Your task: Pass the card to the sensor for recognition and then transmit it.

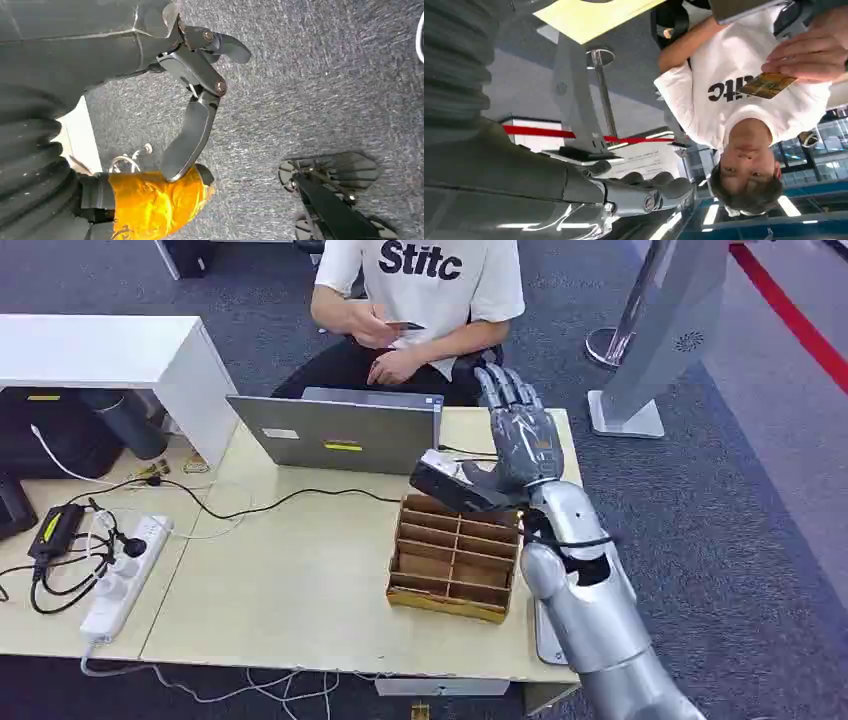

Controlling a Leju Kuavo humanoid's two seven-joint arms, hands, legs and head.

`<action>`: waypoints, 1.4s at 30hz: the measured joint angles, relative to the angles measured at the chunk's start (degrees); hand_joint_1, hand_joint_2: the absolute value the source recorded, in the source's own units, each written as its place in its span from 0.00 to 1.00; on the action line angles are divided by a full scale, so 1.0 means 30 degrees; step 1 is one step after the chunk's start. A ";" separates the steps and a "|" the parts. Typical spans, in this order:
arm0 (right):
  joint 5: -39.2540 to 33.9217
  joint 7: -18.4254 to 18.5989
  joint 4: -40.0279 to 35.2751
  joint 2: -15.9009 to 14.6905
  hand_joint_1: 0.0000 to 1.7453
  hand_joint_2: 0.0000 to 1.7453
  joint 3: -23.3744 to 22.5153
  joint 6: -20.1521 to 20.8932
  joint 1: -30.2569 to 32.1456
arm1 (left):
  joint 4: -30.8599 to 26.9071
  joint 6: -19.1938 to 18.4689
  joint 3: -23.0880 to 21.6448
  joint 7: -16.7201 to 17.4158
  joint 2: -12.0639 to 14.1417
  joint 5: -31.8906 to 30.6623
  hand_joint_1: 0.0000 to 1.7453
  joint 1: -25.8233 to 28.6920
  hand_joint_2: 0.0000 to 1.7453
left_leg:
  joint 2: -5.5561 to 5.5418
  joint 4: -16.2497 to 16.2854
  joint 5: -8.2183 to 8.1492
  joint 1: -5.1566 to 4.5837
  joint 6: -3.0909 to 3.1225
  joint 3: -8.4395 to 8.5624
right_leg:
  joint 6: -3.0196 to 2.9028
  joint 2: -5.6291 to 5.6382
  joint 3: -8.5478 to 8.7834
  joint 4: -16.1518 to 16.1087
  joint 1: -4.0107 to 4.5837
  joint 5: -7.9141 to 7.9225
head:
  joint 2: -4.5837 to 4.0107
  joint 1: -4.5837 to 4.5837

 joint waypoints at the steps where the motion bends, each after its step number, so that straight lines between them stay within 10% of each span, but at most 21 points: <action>1: 0.0226 0.0132 0.0568 0.0044 0.00 1.00 0.0073 0.0015 -0.0439 | 0.0000 -0.0022 -0.0007 -0.0007 0.0000 -0.0007 0.00 0.0011 1.00 | -0.0002 0.0001 0.0000 0.0000 0.0000 -0.0001 | 0.0000 -0.0006 0.0000 0.0000 0.0000 0.0001 | 0.0000 0.0000; 17: 0.0932 0.0393 0.4486 0.0962 0.00 1.00 -0.0299 -0.0299 -0.1676 | 0.0109 0.0430 -0.0007 0.0139 -0.0022 -0.0342 0.00 -0.0001 1.00 | -0.0002 0.0001 -0.0010 0.0000 -0.0003 -0.0009 | 0.0001 -0.0006 -0.0015 -0.0005 0.0000 -0.0003 | 0.0000 0.0000; 18: 0.0932 0.0386 0.4500 0.1005 0.19 1.00 -0.0336 -0.0299 -0.1681 | 0.0117 0.0437 -0.0007 0.0146 -0.0022 -0.0342 0.00 0.0000 1.00 | -0.0002 0.0001 -0.0010 0.0000 -0.0002 -0.0009 | 0.0001 -0.0007 -0.0015 -0.0005 0.0000 -0.0003 | 0.0000 -0.0007; 27: 0.0794 0.0095 0.4522 0.1457 0.19 1.00 -0.0911 -0.0124 -0.1678 | 0.0131 0.0583 -0.0007 0.0240 -0.0022 -0.0401 0.00 0.0000 1.00 | -0.0003 0.0001 -0.0010 -0.0001 -0.0003 -0.0010 | 0.0001 -0.0006 -0.0015 -0.0005 0.0000 -0.0003 | 0.0000 0.0000; 28: 0.0794 0.0087 0.4522 0.1501 0.94 1.00 -0.0970 -0.0124 -0.1678 | 0.0131 0.0583 -0.0007 0.0240 -0.0022 -0.0401 0.00 0.0000 1.00 | -0.0003 0.0001 -0.0010 0.0000 -0.0003 -0.0009 | 0.0000 -0.0007 -0.0016 -0.0006 0.0000 -0.0003 | 0.0000 0.0000; 42: 0.0641 -0.0058 0.4500 0.1581 1.00 1.00 -0.1232 -0.0022 -0.1677 | 0.0131 0.0641 -0.0007 0.0313 -0.0022 -0.0422 0.00 0.0001 1.00 | -0.0002 0.0001 -0.0010 0.0000 -0.0003 -0.0009 | 0.0000 -0.0005 -0.0015 -0.0005 0.0000 -0.0002 | 0.0000 -0.0007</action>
